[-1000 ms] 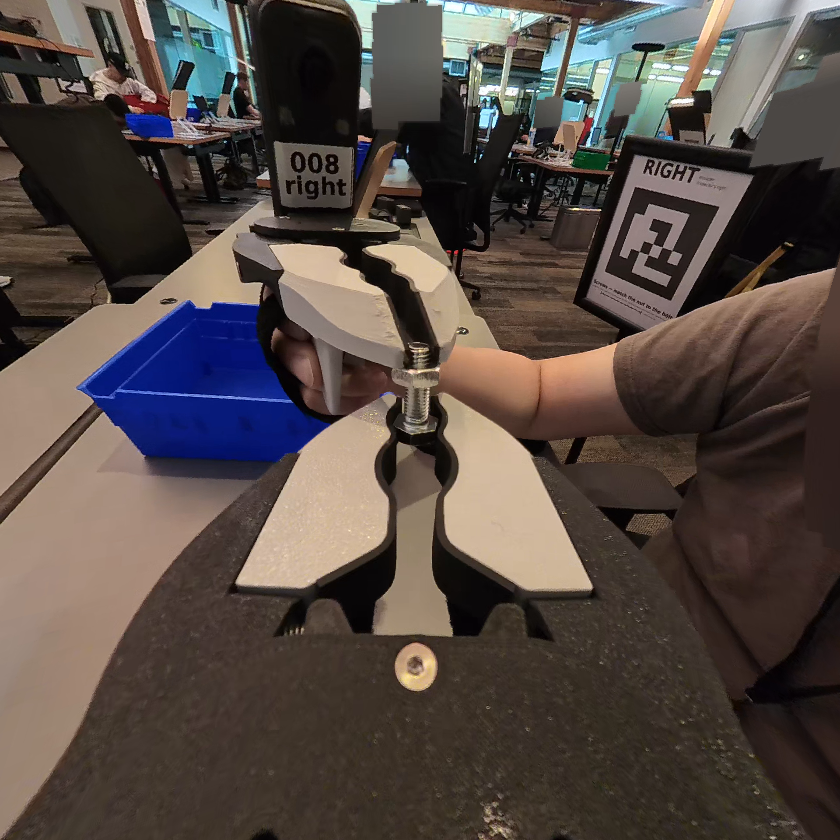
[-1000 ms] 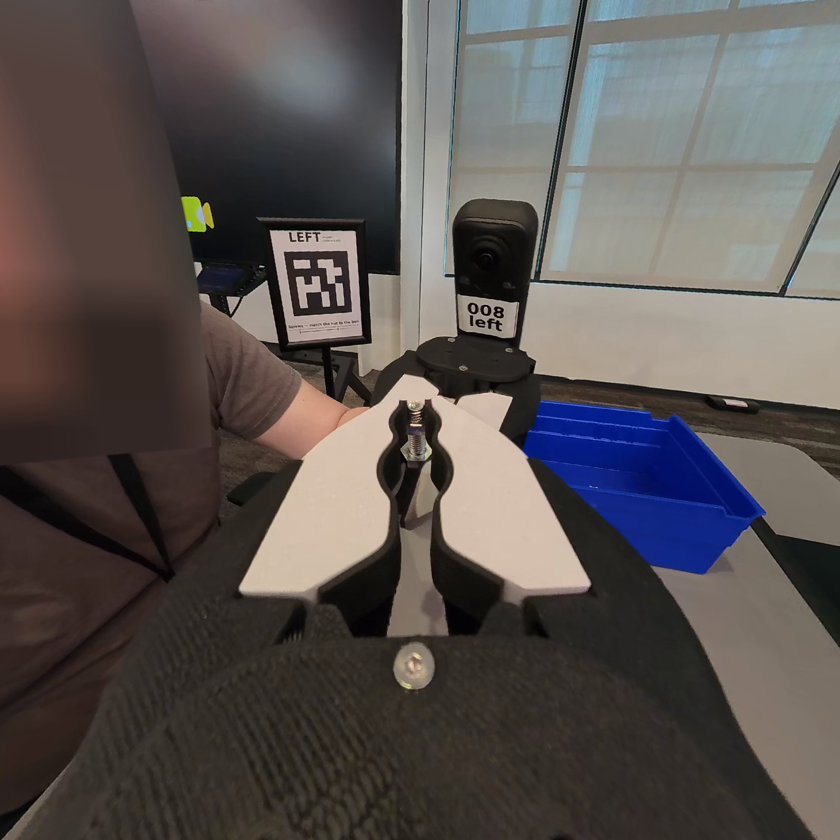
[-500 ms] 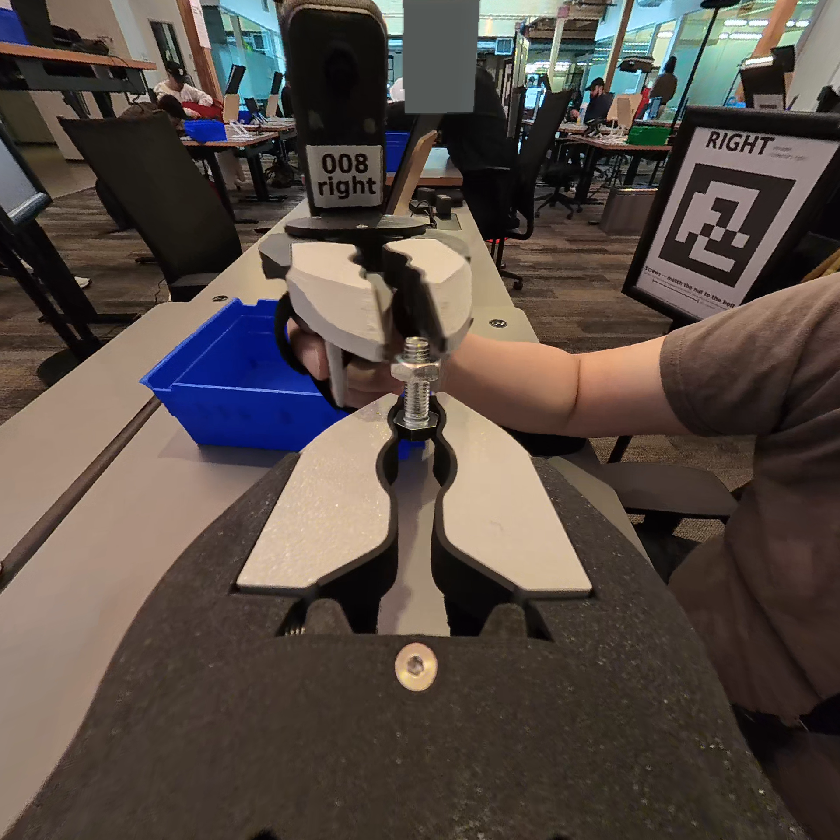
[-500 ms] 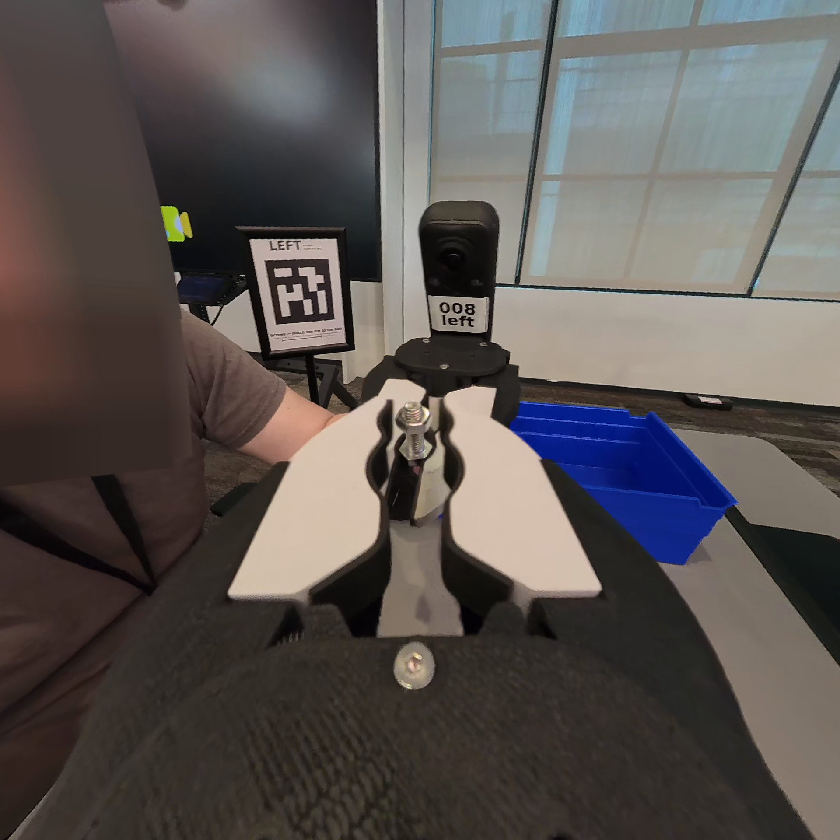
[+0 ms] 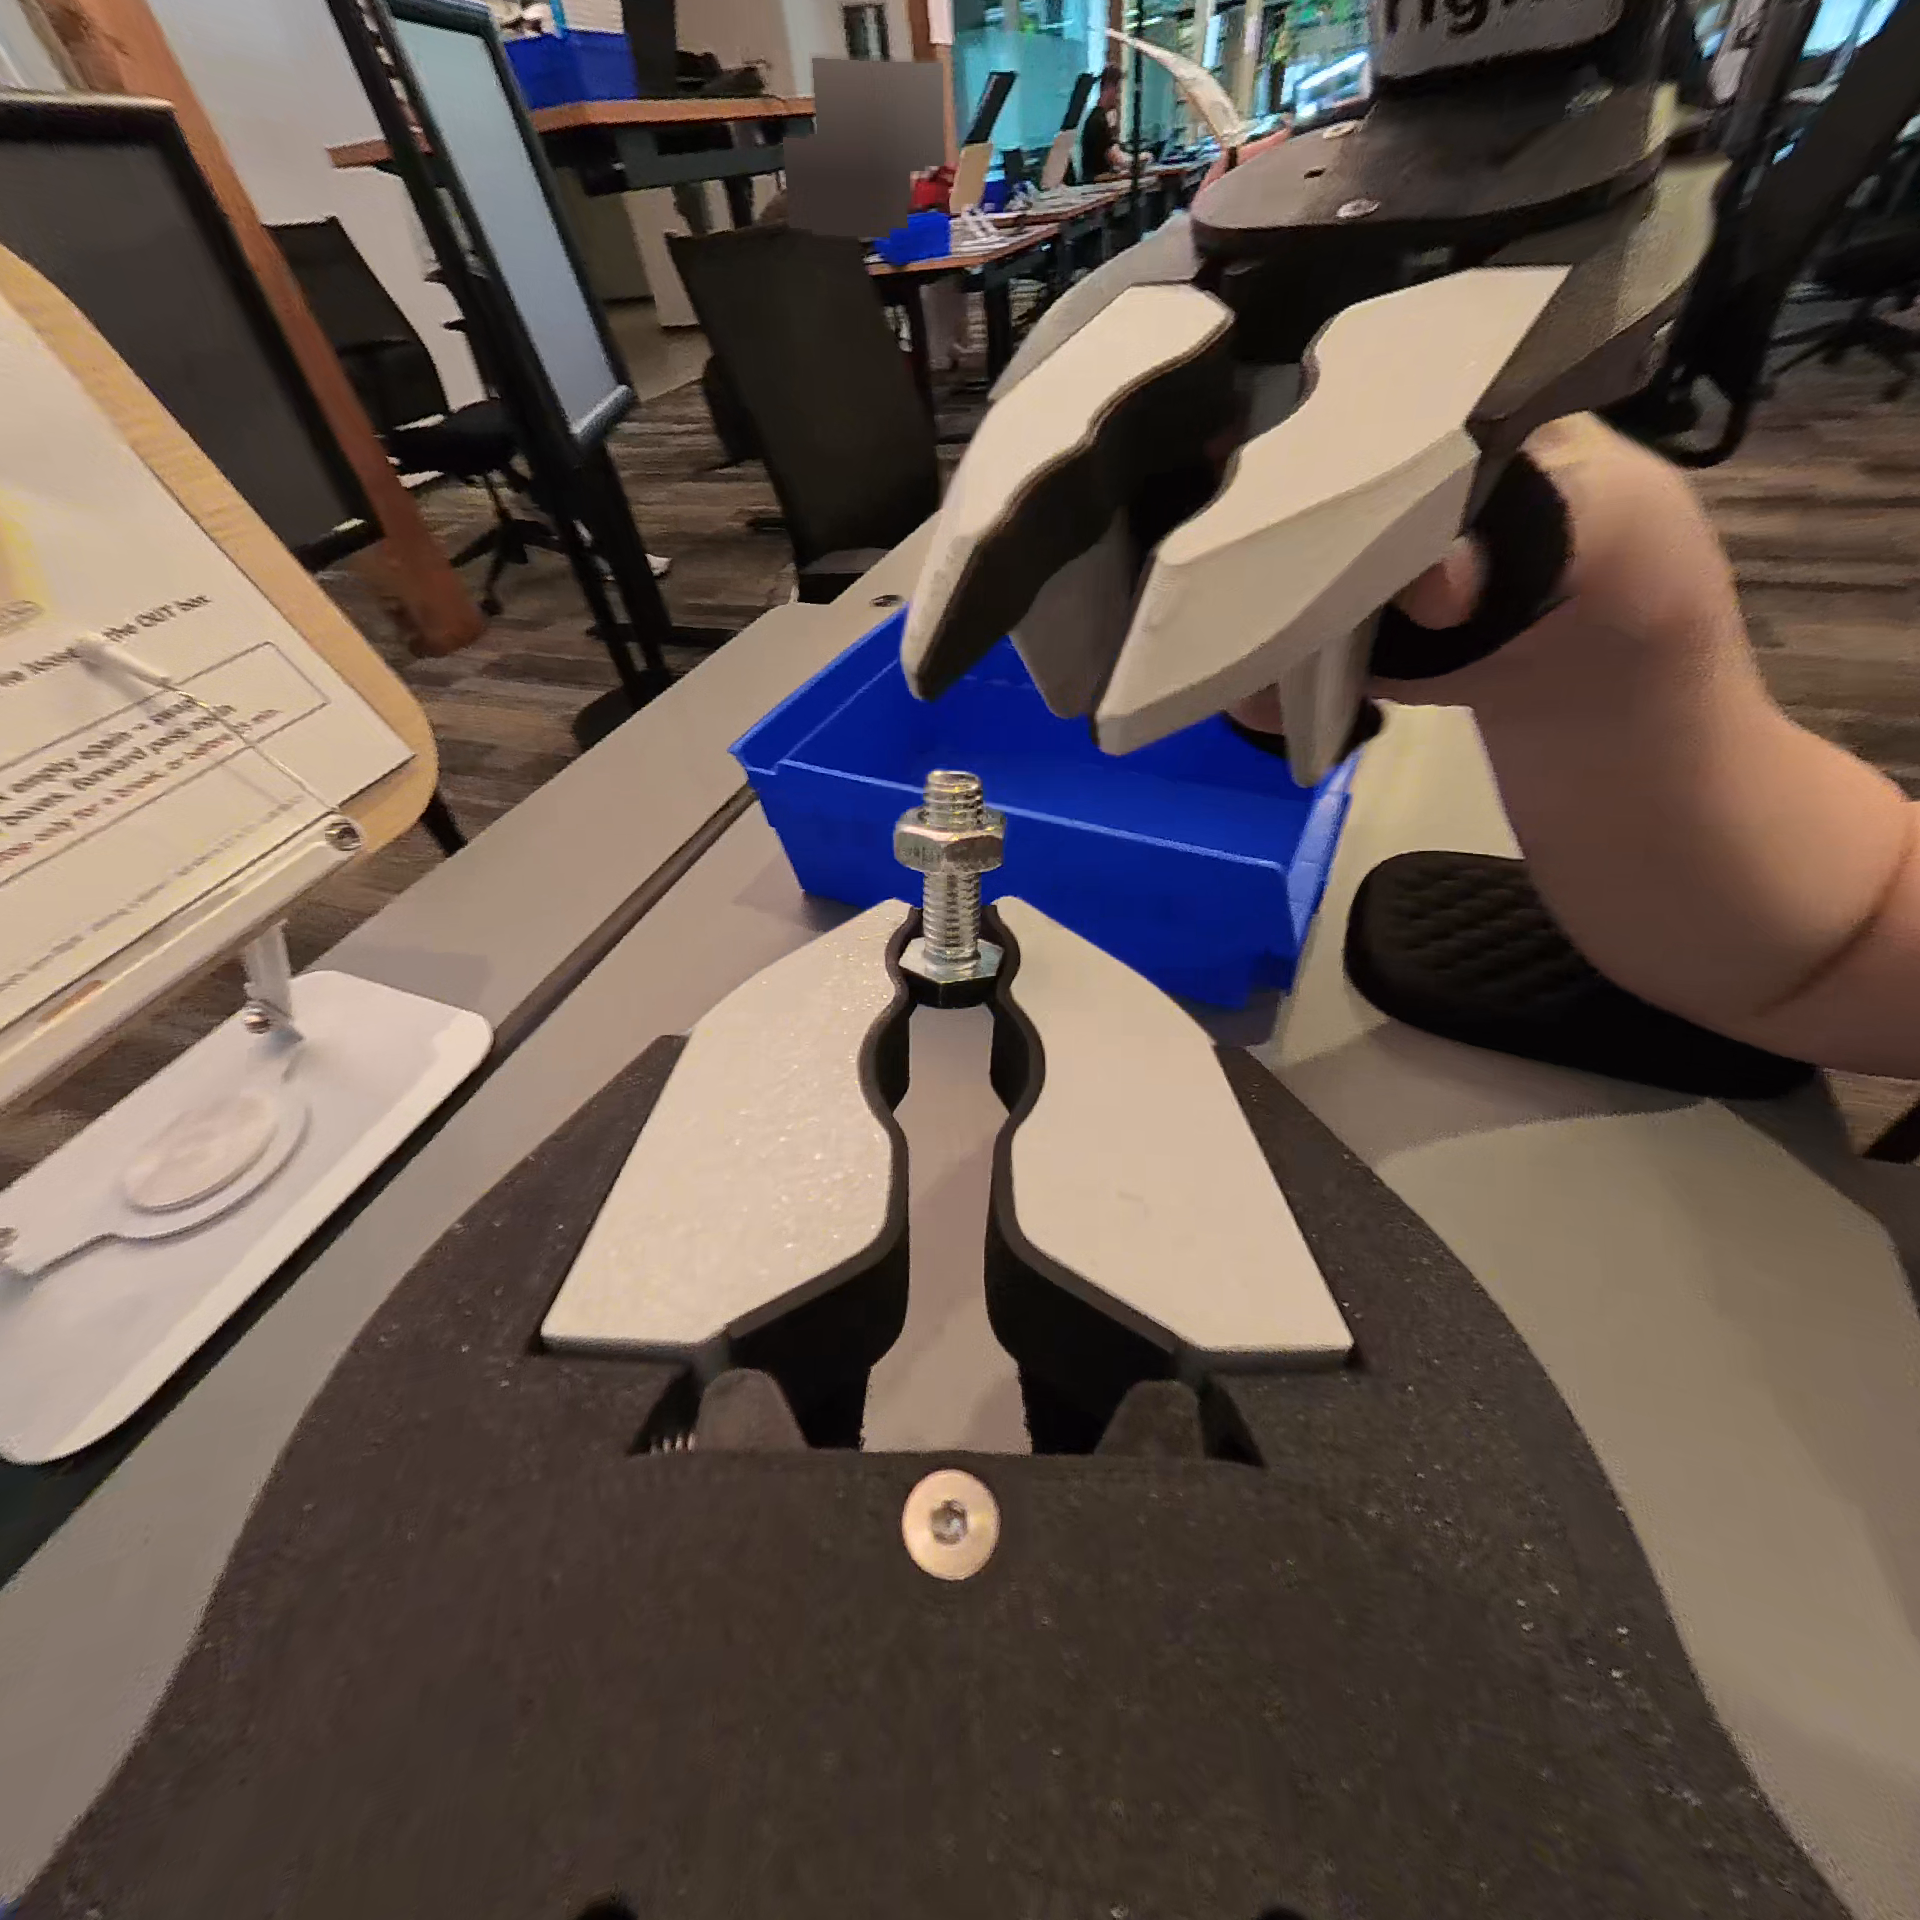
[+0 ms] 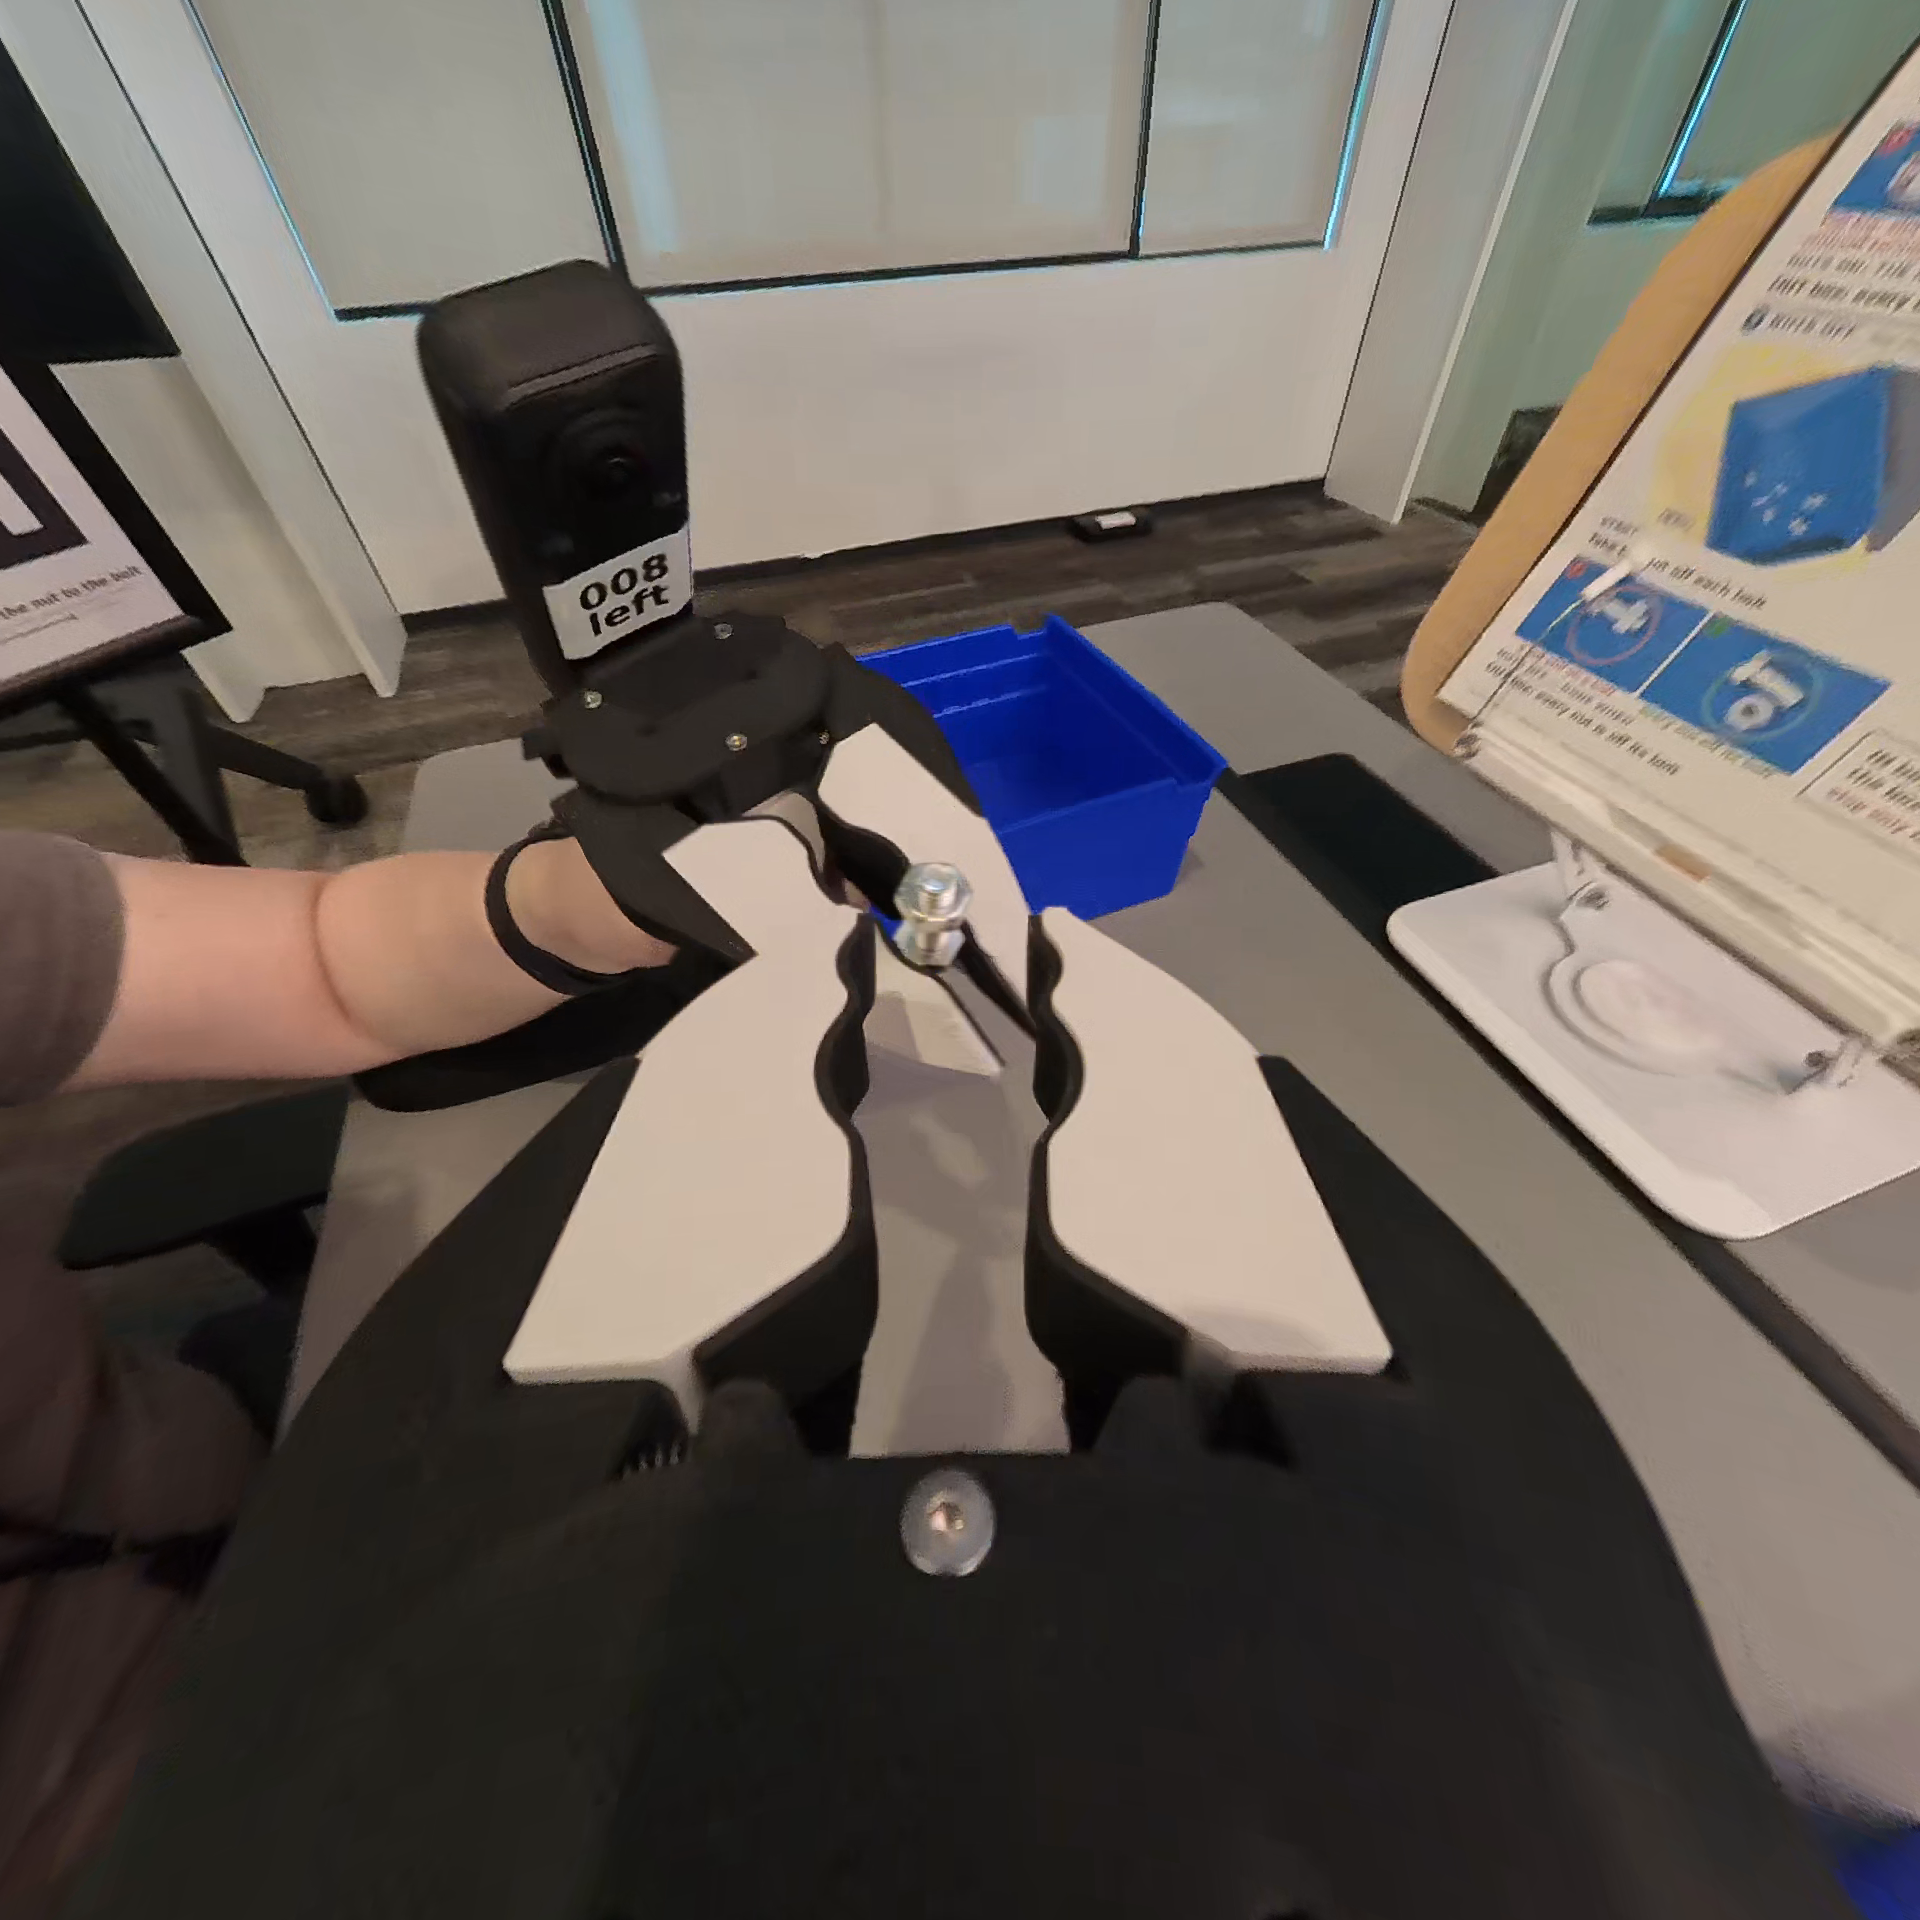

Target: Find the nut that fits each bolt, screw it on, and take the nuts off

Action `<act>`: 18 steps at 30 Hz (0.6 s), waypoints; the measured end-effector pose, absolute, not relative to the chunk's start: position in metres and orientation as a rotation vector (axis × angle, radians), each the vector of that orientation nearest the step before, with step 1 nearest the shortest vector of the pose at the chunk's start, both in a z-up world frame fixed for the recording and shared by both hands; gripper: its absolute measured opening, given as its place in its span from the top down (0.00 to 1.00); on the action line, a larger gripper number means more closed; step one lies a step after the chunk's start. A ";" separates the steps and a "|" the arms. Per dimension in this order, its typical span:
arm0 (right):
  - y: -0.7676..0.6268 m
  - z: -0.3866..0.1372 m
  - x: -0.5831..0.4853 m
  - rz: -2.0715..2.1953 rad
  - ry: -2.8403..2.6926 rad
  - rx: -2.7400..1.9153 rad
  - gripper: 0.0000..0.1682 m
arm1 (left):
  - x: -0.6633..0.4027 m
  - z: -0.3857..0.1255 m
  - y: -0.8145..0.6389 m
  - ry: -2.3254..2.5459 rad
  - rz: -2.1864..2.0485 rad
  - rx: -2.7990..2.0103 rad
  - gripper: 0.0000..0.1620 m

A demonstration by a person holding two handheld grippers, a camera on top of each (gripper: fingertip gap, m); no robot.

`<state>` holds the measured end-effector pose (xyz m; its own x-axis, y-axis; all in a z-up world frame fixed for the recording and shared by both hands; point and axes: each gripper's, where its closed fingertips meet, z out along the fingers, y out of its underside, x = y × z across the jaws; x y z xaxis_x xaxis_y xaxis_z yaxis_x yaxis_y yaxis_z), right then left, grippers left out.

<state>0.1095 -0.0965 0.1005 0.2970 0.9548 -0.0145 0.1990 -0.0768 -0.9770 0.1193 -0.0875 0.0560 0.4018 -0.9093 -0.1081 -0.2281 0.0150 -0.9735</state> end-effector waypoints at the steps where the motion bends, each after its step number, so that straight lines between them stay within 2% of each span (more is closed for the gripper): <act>1: -0.099 0.099 0.107 0.930 -1.101 -1.547 0.83 | 0.120 0.055 -0.086 1.062 -0.700 -1.487 0.94; 9: -0.103 0.097 0.097 0.970 -1.060 -1.562 0.85 | 0.123 0.060 -0.089 1.039 -0.684 -1.452 0.94; 18: -0.110 0.122 0.104 0.945 -1.090 -1.360 0.88 | 0.126 0.075 -0.103 1.040 -0.879 -1.393 0.94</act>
